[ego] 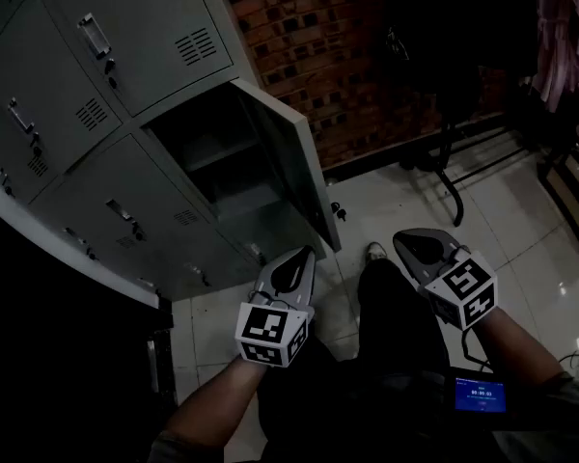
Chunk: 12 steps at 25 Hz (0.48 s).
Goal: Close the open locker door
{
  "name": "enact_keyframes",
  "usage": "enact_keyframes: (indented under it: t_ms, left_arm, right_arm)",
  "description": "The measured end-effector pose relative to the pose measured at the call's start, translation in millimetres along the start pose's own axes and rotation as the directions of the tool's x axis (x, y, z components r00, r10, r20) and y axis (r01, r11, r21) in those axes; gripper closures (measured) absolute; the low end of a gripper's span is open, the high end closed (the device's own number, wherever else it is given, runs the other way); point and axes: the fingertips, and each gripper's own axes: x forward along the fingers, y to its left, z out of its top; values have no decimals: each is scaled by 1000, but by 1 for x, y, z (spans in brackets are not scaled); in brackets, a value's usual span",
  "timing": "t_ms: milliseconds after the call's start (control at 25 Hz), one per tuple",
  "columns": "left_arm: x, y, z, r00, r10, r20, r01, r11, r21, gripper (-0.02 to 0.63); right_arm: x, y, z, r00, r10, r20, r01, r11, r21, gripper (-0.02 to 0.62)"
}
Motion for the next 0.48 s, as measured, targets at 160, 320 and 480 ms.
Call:
enact_keyframes:
  t_ms: [160, 320, 480]
  left_arm:
    - [-1, 7, 16, 996, 69, 52, -75, 987, 142, 606]
    - [5, 23, 23, 993, 111, 41, -116, 983, 142, 606]
    - [15, 34, 22, 993, 120, 21, -122, 979, 166, 604]
  right_arm:
    - [1, 8, 10, 1000, 13, 12, -13, 1000, 11, 588]
    - [5, 5, 18, 1000, 6, 23, -6, 1000, 10, 588]
    - [18, -2, 26, 1000, 6, 21, -5, 1000, -19, 587]
